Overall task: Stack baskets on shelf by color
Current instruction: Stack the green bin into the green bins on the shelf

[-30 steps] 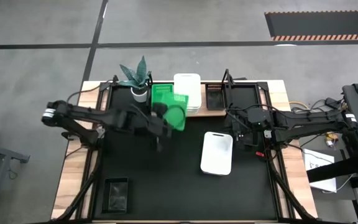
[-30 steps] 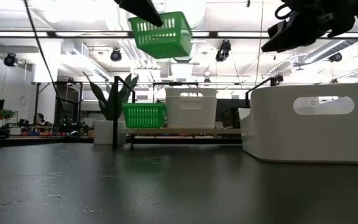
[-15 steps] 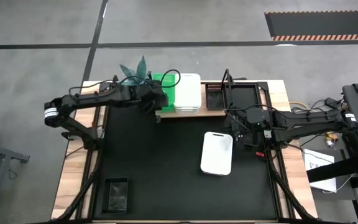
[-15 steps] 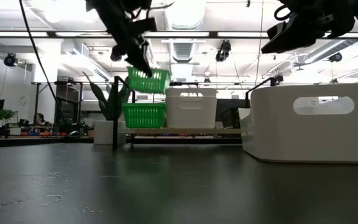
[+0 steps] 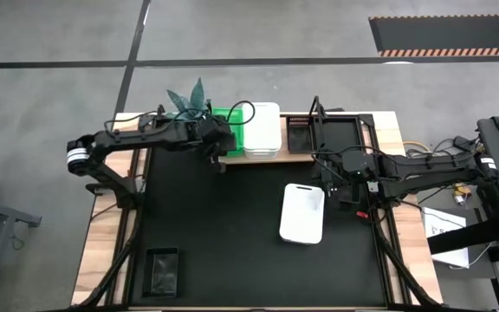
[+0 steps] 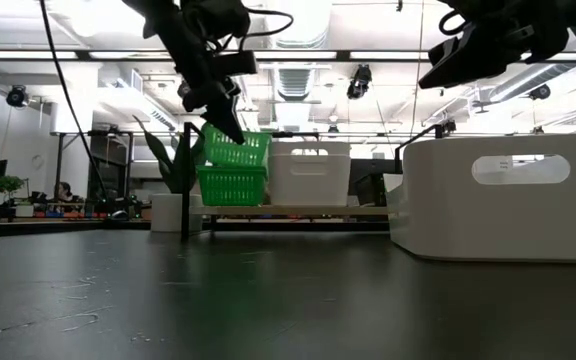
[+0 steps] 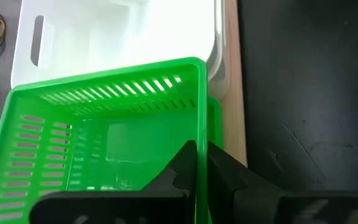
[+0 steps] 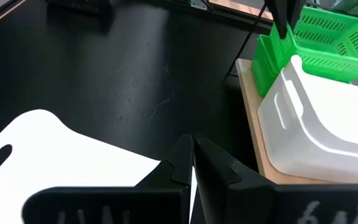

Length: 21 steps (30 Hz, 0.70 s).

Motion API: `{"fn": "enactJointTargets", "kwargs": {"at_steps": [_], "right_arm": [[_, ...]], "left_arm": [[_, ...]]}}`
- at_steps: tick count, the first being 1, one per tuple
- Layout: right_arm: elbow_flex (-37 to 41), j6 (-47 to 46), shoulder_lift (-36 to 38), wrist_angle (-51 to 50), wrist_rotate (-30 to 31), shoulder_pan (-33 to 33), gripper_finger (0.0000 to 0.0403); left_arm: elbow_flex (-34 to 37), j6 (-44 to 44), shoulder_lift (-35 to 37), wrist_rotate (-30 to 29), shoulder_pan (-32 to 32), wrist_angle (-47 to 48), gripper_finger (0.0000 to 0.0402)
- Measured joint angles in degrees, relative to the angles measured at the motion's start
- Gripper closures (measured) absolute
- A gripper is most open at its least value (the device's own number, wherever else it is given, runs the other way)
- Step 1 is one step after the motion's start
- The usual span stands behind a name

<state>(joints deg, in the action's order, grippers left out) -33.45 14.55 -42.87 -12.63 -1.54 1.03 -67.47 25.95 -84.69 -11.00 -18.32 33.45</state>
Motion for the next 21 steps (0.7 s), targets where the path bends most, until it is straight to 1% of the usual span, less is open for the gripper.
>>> {"fn": "enactJointTargets", "kwargs": {"at_steps": [7,9,17,21], "right_arm": [[0.00,-0.48,0.00,0.09,0.00,-0.02,0.0394],[0.00,-0.99,0.00,0.21,0.00,0.00,0.0394],[0.02,-5.31,0.05,1.39,-0.02,-0.02,0.0394],[0.02,-5.72,0.04,1.45,-0.04,-0.02,0.0394]], "left_arm": [[0.07,-0.03,-0.65,-0.02,-0.07,-0.20,0.0401],[0.07,0.32,-0.67,-0.04,-0.07,-0.62,0.0396],[0.09,0.69,-0.67,-0.11,-0.24,-0.73,0.0341],[-0.61,3.16,-0.67,-0.59,-0.33,0.94,0.0319]]}}
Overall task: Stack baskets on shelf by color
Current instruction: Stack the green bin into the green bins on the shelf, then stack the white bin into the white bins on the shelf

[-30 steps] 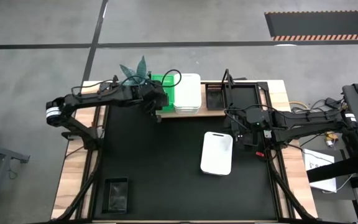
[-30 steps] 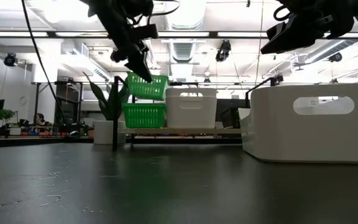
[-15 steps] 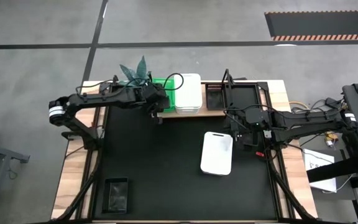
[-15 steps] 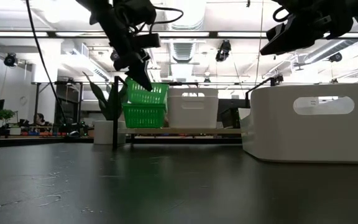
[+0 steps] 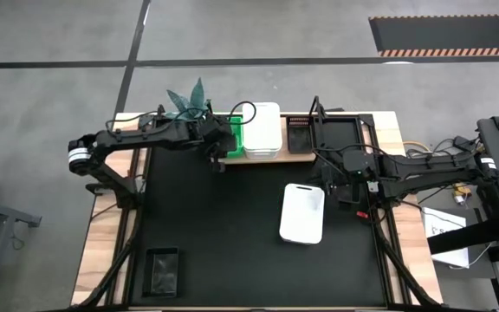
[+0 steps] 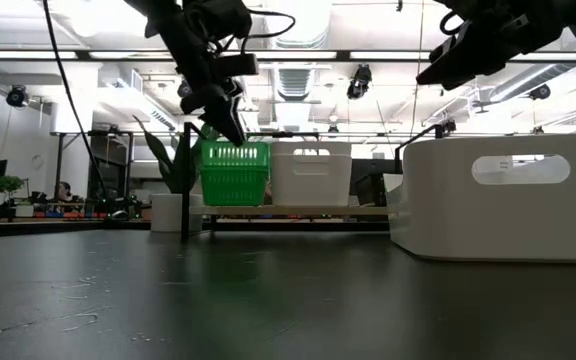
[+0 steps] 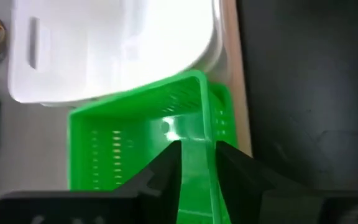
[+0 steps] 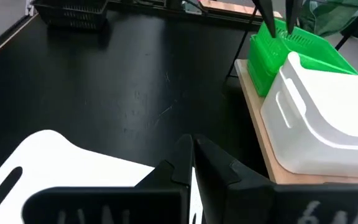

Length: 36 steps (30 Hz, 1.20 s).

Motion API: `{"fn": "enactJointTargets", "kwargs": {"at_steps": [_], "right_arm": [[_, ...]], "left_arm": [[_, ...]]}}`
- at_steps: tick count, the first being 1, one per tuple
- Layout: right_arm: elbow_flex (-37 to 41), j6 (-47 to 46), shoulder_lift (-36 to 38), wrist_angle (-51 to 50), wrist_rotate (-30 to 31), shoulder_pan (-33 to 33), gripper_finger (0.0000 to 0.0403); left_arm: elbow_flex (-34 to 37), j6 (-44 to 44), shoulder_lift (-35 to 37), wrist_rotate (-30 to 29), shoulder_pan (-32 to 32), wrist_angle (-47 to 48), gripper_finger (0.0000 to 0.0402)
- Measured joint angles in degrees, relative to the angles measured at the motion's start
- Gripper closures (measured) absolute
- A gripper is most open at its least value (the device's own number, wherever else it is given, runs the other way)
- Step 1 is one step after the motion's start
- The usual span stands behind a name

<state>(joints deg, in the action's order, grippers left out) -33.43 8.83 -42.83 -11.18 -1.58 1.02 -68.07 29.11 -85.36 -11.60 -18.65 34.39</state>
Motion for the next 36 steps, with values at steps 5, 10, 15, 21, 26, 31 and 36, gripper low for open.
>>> {"fn": "enactJointTargets", "kwargs": {"at_steps": [5,10,15,21,26,31,36], "right_arm": [[-2.32,-3.45,-0.04,-0.08,-0.85,-0.02,0.0394],[-7.33,-13.48,-0.11,-0.86,-7.42,-0.84,0.0394],[-9.38,-16.90,-0.20,-1.90,-7.52,-4.33,0.0394],[-6.87,-20.24,-3.85,-2.09,-3.83,-10.82,0.0394],[-7.29,-23.41,-9.76,-2.33,2.40,-18.16,0.0394],[-11.18,-27.52,-15.56,-2.38,6.09,-24.72,0.0394],[-17.74,-30.36,-21.22,-7.60,7.62,-29.25,0.0394]], "left_arm": [[-3.32,1.83,1.12,-1.04,0.28,2.09,0.0304],[-6.42,1.44,4.28,-0.78,2.40,3.54,0.0302],[-5.81,-2.82,6.67,1.44,4.58,3.46,0.0302],[1.81,-13.41,9.66,10.31,14.18,-7.68,0.0302],[12.37,-14.87,10.78,10.07,24.22,-27.19,0.0302],[19.19,-14.89,11.06,9.97,29.56,-42.79,0.0302],[21.39,-14.38,11.50,9.73,30.45,-47.35,0.0302]]}}
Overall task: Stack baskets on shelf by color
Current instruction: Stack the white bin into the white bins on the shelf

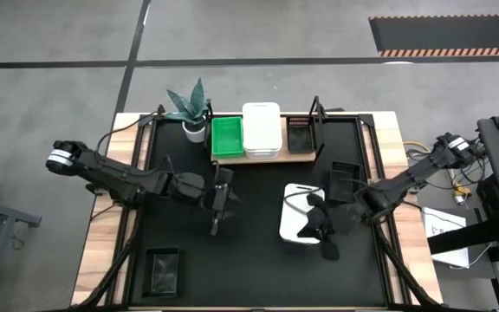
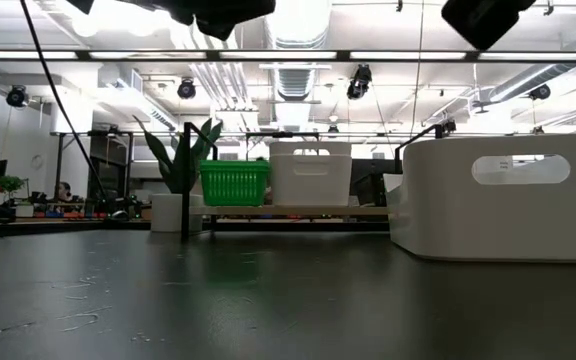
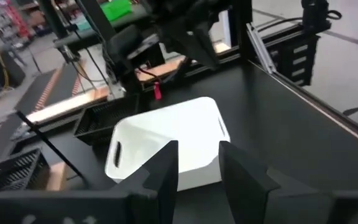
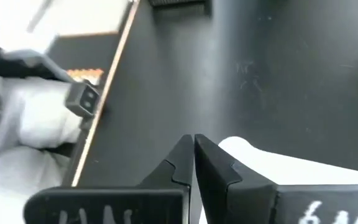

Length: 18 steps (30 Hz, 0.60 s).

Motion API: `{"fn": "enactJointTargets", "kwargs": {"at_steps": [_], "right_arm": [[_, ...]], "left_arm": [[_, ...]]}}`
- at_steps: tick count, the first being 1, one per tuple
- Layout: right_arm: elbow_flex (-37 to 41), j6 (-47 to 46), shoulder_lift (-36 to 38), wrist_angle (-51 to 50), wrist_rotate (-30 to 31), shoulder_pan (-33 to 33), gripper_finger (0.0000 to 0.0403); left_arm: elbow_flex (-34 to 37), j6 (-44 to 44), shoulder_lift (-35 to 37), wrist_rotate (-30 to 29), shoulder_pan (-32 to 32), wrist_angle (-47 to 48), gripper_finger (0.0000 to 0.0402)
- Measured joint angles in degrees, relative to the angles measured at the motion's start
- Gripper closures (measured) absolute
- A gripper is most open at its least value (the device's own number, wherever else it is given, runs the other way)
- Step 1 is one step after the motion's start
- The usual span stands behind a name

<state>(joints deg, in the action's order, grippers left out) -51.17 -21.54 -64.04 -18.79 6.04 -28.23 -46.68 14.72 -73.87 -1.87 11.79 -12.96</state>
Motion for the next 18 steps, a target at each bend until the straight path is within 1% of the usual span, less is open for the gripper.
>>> {"fn": "enactJointTargets", "kwargs": {"at_steps": [4,6,9,12,15,18], "right_arm": [[-6.92,-2.04,-5.35,-9.69,4.50,-2.92,0.0394],[-10.59,-3.73,-8.22,-15.41,5.72,-4.50,0.0394],[-15.80,-5.96,-12.27,-23.79,6.01,-6.50,0.0394],[-19.62,-8.89,-15.58,-29.39,5.99,-7.67,0.0392],[-22.77,-12.48,-18.23,-33.71,5.47,-7.67,0.0376],[-24.89,-14.97,-20.40,-37.29,4.50,-7.57,0.0345]], "left_arm": [[0.40,0.94,0.46,-0.13,-0.04,-1.91,0.0302],[0.40,0.94,0.61,-0.12,-0.04,-1.70,0.0302],[0.67,0.94,0.62,-0.11,0.02,-1.53,0.0302],[0.88,1.46,0.64,-0.11,0.00,-1.54,0.0302],[0.88,3.00,0.64,-0.09,0.00,-1.54,0.0302],[0.66,4.16,0.64,-0.09,-0.04,-1.55,0.0302]]}}
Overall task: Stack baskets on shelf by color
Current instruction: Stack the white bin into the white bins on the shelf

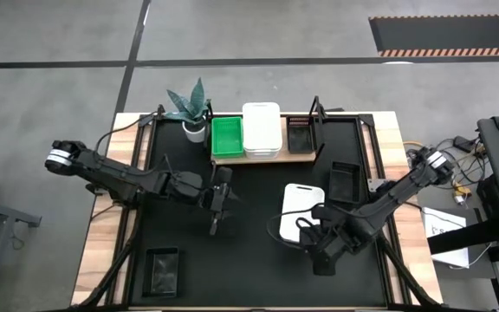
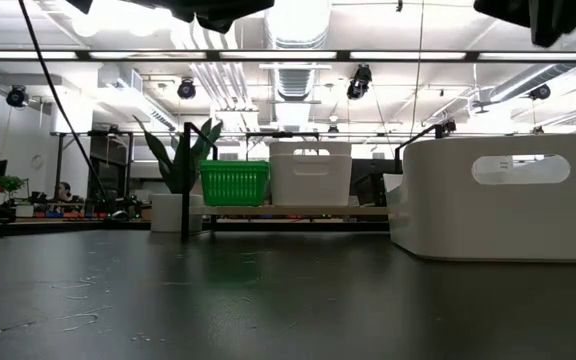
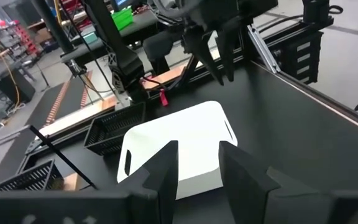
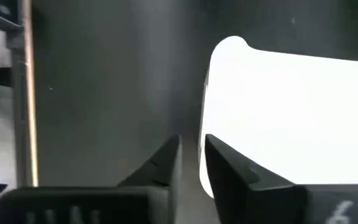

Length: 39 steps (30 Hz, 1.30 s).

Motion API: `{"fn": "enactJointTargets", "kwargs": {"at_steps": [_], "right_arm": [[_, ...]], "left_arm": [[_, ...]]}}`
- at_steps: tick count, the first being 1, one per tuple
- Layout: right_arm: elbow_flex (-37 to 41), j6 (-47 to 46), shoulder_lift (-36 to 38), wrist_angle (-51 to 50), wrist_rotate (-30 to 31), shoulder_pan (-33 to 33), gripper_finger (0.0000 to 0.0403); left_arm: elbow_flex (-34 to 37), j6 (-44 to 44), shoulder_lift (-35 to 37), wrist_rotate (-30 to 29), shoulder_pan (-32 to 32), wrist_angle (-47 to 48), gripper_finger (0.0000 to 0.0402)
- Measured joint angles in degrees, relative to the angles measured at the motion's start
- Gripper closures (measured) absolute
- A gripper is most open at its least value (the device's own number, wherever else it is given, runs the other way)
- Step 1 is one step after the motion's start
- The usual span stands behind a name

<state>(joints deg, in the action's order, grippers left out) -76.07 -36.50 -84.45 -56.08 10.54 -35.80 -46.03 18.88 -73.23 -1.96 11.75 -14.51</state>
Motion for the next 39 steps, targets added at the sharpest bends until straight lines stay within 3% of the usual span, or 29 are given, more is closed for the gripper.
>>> {"fn": "enactJointTargets", "kwargs": {"at_steps": [10,17,24,32,39], "right_arm": [[0.34,0.22,-7.02,-0.69,1.54,0.22,0.0224],[1.13,1.54,-10.15,-0.34,4.28,0.32,0.0206],[1.68,3.04,-13.09,1.36,7.63,0.32,0.0246],[1.70,9.01,-16.51,4.59,7.57,0.32,0.0376],[1.24,11.10,-12.96,3.36,7.38,0.02,0.0394]], "left_arm": [[0.27,4.03,1.55,0.00,0.00,0.05,0.0302],[-0.22,4.04,2.24,0.00,0.00,-0.69,0.0302],[-0.43,4.04,3.41,0.00,0.00,-1.98,0.0302],[0.42,4.03,4.96,0.00,0.00,-1.96,0.0302],[-0.39,4.01,5.90,0.00,0.00,-4.41,0.0302]]}}
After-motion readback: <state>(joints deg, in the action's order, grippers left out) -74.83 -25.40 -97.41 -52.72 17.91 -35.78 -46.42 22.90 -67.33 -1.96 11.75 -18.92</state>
